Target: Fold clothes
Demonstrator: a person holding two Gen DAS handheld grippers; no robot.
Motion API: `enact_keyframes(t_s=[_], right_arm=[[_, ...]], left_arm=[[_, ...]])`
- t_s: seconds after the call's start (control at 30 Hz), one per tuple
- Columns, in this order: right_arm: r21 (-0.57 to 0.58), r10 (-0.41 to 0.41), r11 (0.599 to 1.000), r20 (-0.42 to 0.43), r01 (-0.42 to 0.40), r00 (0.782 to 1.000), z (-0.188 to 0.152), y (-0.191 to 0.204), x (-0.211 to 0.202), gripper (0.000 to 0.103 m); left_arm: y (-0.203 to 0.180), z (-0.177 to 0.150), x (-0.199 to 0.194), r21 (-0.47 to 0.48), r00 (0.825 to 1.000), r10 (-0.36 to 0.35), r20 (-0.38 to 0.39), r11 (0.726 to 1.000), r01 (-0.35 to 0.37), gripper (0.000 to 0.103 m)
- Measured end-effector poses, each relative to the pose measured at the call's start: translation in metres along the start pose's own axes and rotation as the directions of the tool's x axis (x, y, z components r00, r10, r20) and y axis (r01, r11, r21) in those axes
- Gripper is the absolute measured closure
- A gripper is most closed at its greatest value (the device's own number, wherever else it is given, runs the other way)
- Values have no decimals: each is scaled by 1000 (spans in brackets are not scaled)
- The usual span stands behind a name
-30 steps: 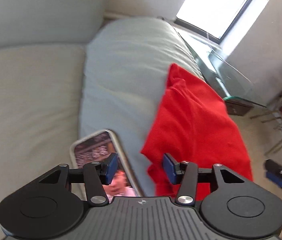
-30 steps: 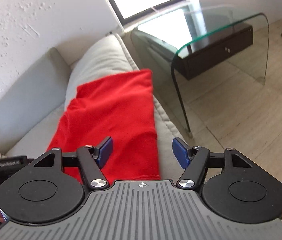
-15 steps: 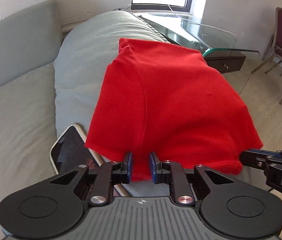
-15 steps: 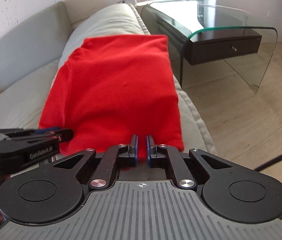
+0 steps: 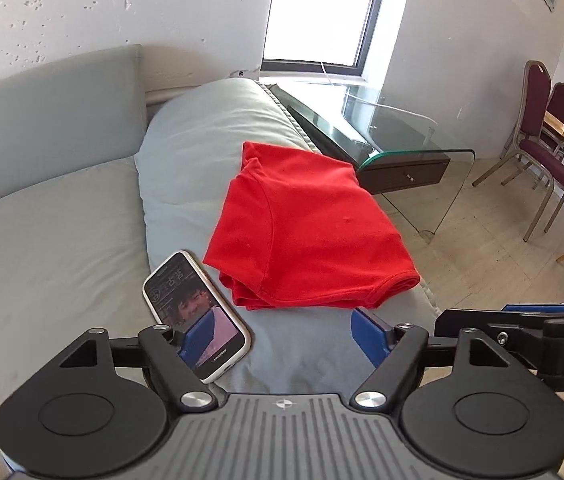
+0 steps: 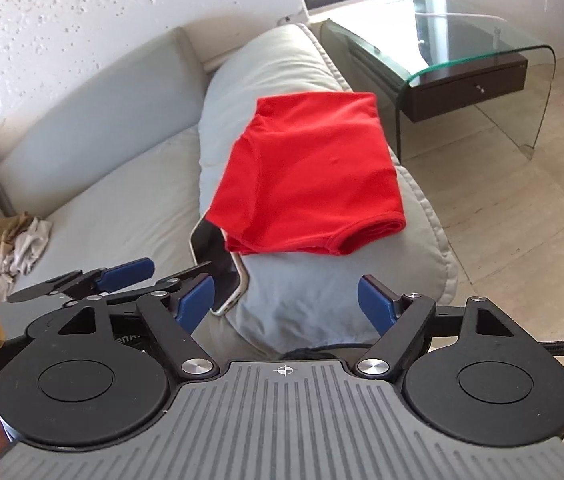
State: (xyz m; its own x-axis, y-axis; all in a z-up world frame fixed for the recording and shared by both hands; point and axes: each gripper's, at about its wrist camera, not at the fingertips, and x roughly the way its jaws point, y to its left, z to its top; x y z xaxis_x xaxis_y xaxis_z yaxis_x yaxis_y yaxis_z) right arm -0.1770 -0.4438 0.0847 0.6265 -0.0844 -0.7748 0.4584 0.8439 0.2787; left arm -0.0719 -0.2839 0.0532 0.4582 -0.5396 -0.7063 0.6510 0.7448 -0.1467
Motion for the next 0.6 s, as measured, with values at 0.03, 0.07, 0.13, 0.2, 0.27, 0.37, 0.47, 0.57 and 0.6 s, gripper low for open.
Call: enact_keyframes(t_s=[0.03, 0.07, 0.13, 0.2, 0.27, 0.37, 0.47, 0.57, 0.6], right_arm=[[-9, -9, 1000, 8, 10, 1000, -1, 5, -10, 21], [-19, -19, 1000, 15, 19, 1000, -2, 10, -19, 21], [-33, -27, 999, 32, 28, 999, -4, 18, -41, 20], [-37, -29, 999, 46, 30, 999, -8, 23, -60, 15], [-58, -47, 997, 53, 51, 997, -13, 26, -72, 13], [-78, -91, 992, 57, 95, 994, -24, 28, -82, 13], [-83, -126, 988, 59, 131, 990, -35, 27, -86, 13], [-75, -160, 983, 69, 165, 985, -42, 26, -85, 13], [-71, -168, 982, 70, 173, 983, -44, 26, -84, 13]], left_arm=[[0, 0, -9, -5, 1000, -13, 7, 1000, 13, 22], [0, 0, -19, -10, 1000, -26, 14, 1000, 26, 21], [-1, 0, -36, -15, 999, -35, 34, 999, 35, 15], [-1, -3, -50, -22, 998, -29, 62, 999, 30, 8], [-1, -7, -59, -28, 996, -24, 83, 999, 27, 1], [-1, -14, -62, -58, 996, -49, 72, 997, 54, 1], [-6, -21, -60, -51, 997, -58, 55, 997, 60, 2], [-10, -25, -58, -36, 998, -47, 46, 998, 49, 2], [-11, -26, -57, -34, 998, -41, 44, 999, 43, 2]])
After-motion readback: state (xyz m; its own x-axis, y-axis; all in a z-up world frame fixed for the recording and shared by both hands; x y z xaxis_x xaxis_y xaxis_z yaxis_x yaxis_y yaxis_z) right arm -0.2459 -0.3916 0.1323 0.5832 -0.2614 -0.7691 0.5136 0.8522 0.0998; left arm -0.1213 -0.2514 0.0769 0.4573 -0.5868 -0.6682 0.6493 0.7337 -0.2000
